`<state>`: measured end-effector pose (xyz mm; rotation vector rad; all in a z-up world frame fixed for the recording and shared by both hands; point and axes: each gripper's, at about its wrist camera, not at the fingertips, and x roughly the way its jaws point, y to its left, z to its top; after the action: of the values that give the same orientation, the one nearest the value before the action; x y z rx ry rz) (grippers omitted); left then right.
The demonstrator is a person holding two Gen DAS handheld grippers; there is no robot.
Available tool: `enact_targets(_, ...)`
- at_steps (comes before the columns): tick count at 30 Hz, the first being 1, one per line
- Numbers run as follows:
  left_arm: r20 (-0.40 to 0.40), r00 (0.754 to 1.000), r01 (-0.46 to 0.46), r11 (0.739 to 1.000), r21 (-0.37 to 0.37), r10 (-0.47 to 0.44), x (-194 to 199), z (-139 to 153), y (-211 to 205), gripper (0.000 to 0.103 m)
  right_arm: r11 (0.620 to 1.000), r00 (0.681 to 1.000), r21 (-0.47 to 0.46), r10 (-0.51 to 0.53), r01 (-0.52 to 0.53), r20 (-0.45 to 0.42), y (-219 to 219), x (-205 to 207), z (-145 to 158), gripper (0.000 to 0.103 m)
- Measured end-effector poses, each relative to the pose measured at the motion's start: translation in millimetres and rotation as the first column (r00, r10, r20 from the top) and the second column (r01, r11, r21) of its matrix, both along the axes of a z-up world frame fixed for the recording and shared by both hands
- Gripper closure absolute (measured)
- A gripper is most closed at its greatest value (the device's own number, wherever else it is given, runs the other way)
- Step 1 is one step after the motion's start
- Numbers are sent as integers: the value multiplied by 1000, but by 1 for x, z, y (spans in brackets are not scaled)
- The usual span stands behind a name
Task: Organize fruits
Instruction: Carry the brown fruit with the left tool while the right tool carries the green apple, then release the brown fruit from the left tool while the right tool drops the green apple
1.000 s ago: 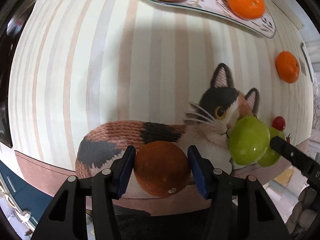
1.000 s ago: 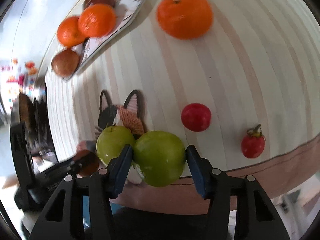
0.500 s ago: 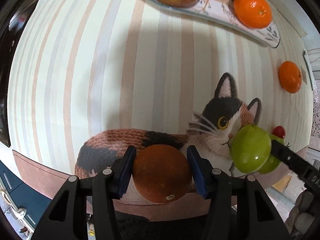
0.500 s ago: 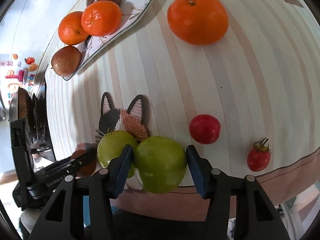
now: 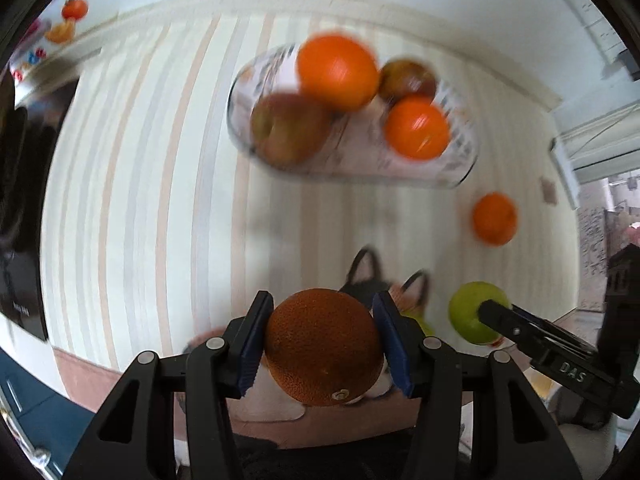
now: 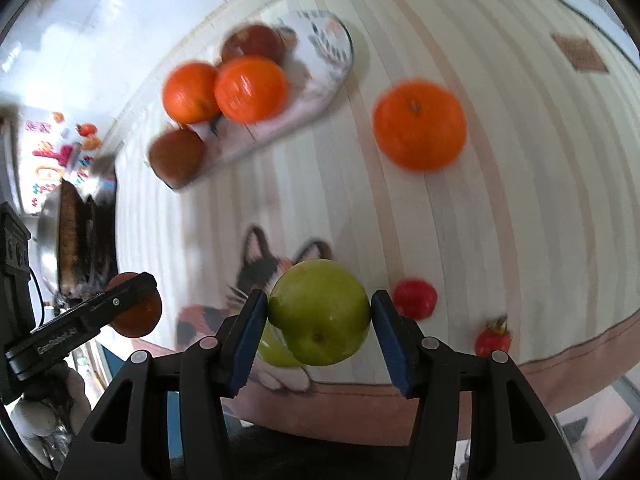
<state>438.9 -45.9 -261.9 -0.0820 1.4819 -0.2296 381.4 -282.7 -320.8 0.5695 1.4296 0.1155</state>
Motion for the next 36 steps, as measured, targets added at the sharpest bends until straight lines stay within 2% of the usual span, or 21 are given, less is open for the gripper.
enact_targets(3, 30, 1000, 7, 999, -33, -6, 23, 22, -2, 54, 1000, 998, 7, -18, 18, 52, -8, 25, 19, 47)
enact_targets(7, 67, 998, 7, 1000, -28, -5, 59, 35, -10, 54, 999, 994, -18, -34, 36, 108, -20, 68, 32, 47)
enact_targets(12, 59, 998, -9, 1000, 3, 9, 111, 24, 0, 54, 996, 991, -83, -21, 32, 129, -28, 132, 29, 47)
enact_targets(18, -3, 999, -35, 997, 69, 35, 172, -10, 13, 54, 988, 996, -152, 28, -15, 84, -24, 195, 8, 47)
enact_targets(25, -112, 991, -62, 995, 77, 70, 209, -55, 26, 53, 983, 998, -177, 62, -58, 22, -15, 216, -16, 46)
enact_targets(32, -189, 980, -54, 995, 85, 70, 212, -84, 25, 52, 978, 997, -197, 77, -75, 1, -8, 223, -25, 46)
enact_targets(36, -194, 978, -63, 994, 91, 80, 210, -88, 25, 52, 974, 995, -206, 95, -95, -14, -6, 228, -26, 46)
